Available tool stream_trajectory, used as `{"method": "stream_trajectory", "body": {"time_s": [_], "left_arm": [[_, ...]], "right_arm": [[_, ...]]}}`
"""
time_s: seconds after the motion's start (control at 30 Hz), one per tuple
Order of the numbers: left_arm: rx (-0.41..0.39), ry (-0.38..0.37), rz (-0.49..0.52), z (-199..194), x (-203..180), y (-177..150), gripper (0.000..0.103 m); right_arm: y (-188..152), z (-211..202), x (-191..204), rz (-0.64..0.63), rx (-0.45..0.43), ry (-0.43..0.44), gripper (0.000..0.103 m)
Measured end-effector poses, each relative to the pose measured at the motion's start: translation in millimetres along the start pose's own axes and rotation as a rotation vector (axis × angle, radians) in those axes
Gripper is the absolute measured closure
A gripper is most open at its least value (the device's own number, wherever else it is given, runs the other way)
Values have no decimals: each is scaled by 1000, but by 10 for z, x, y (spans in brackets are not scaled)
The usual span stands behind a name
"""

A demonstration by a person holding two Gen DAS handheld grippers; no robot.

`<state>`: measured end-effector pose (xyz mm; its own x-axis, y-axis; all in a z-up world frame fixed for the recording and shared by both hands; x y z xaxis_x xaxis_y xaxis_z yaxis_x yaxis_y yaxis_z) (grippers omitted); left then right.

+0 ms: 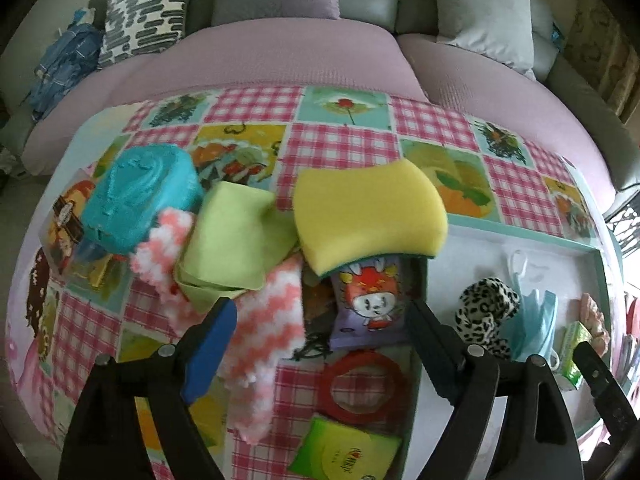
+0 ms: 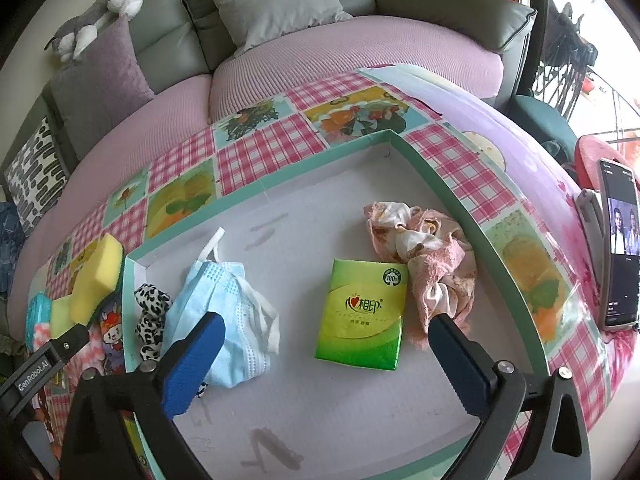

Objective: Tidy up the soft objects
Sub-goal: 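Withdraw both tools from the tray back toward the remaining items, then move both tools over the loose items, right tool toward the green tissue pack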

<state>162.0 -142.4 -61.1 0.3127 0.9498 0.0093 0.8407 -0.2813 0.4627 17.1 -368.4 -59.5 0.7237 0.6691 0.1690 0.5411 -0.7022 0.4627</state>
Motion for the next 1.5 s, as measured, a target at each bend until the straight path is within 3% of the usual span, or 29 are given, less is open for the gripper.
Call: {"method": "stream_trajectory", "body": {"time_s": [0.3,0.43,0.63,0.93,1.17,1.5], "left_arm": [[13,-9,-24,-14,149,26,16],[7,-15,-20,-86,227,43,16],[1,24,-8,-194,464,26,16],[27,37,-113,-189,944,-160,16],[90,-10,-183,-51,1120,-343,16],[158,-29,-180,110,1063,-522,16]], "right_arm": [[-14,-77,101,-19,-12,4,0],[-78,-176,389,-79,-32,48,0],[-308,-202,954,-195,15,170,0],[-732,-142,1533,-331,85,257,0],[-932,-72,1762,-399,122,276,0],[-1088,-9,1805,-465,161,245,1]]}}
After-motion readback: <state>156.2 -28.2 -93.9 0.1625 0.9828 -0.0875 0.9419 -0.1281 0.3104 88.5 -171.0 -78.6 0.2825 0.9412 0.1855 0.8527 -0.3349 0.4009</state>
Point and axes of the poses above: each gripper's, at about its wrist camera, not at the fingertips, and z roughly the way its jaws point, x to its left, y to its top, the point moved 5 cm from there along z, roughly the way its jaws point, and after that the axes turned 4 degrees about z, right-handed, at the moved point
